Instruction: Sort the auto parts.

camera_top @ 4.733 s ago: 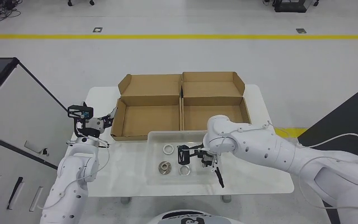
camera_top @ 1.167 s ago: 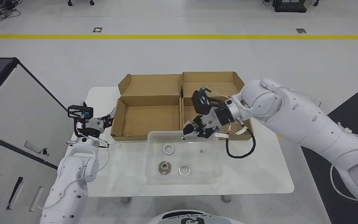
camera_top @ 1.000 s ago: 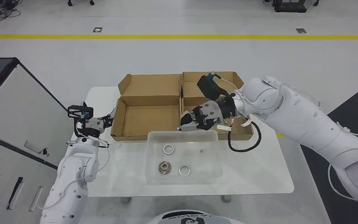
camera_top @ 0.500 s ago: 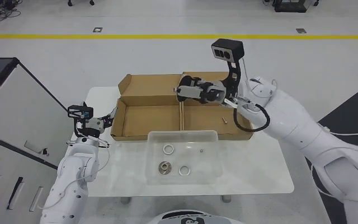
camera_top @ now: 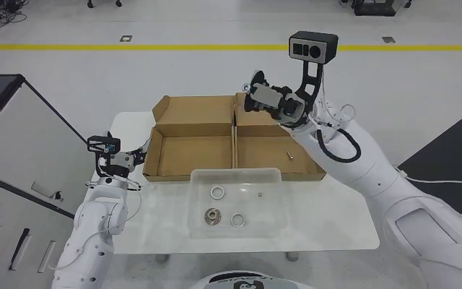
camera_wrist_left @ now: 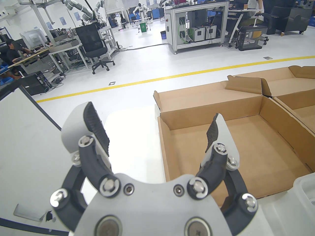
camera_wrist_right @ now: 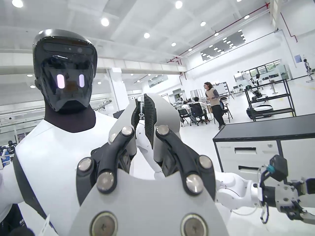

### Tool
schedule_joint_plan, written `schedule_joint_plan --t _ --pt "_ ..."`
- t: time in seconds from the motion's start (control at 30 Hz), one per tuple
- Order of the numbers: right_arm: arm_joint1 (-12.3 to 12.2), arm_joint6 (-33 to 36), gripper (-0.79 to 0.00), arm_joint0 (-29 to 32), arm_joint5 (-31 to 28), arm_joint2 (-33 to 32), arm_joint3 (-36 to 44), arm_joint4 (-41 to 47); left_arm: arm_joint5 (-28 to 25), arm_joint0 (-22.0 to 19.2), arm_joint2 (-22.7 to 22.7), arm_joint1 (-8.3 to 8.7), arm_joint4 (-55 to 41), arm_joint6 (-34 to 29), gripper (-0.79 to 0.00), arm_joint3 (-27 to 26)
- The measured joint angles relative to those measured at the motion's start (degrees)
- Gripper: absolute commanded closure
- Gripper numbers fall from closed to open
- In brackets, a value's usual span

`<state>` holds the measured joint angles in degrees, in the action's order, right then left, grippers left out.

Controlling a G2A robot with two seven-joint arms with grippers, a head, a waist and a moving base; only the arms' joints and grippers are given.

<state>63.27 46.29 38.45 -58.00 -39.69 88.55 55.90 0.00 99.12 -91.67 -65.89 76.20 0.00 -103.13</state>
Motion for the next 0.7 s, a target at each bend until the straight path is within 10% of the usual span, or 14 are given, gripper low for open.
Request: schedule_joint_plan --t 0.7 --pt "4.2 0.0 0.000 5.4 0.0 -6.0 12.7 6.0 0.0 0.0 0.0 0.00 0.0 0.0 -0.785 0.0"
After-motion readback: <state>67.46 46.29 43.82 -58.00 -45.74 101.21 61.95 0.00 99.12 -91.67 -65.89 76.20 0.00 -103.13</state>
